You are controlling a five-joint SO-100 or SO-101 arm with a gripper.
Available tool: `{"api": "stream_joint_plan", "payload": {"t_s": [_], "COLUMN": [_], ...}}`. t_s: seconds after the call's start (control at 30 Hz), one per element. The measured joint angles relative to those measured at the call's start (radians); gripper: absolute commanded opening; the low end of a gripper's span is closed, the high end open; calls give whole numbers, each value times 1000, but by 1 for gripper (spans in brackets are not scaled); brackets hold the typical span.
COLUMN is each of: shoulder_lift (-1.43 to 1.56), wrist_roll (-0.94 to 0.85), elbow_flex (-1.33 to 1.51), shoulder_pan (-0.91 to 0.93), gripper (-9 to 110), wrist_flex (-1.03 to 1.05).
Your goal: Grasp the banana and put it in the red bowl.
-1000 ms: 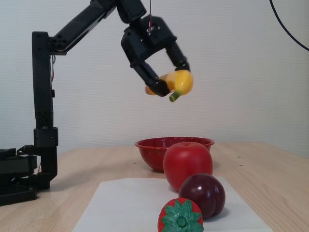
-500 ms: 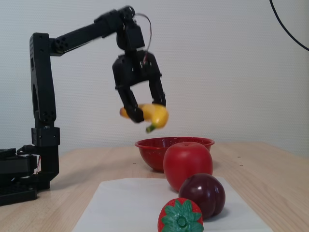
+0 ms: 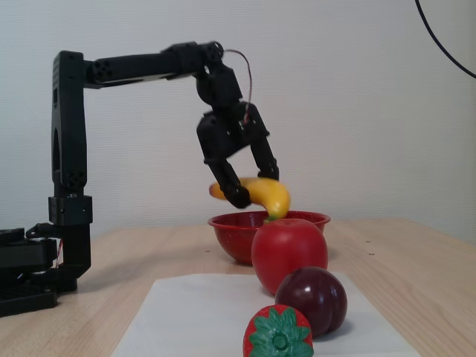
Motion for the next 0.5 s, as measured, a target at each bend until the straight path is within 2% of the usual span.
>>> {"api": "stream_joint_plan", "payload": {"t_s": [0.27, 0.5], "shoulder_lift": [-18, -17], "wrist_roll": [14, 12], "elbow_flex": [25, 17], "shoulder_pan": [-14, -14], "gripper": [25, 28], "wrist_flex": [-8, 31]}}
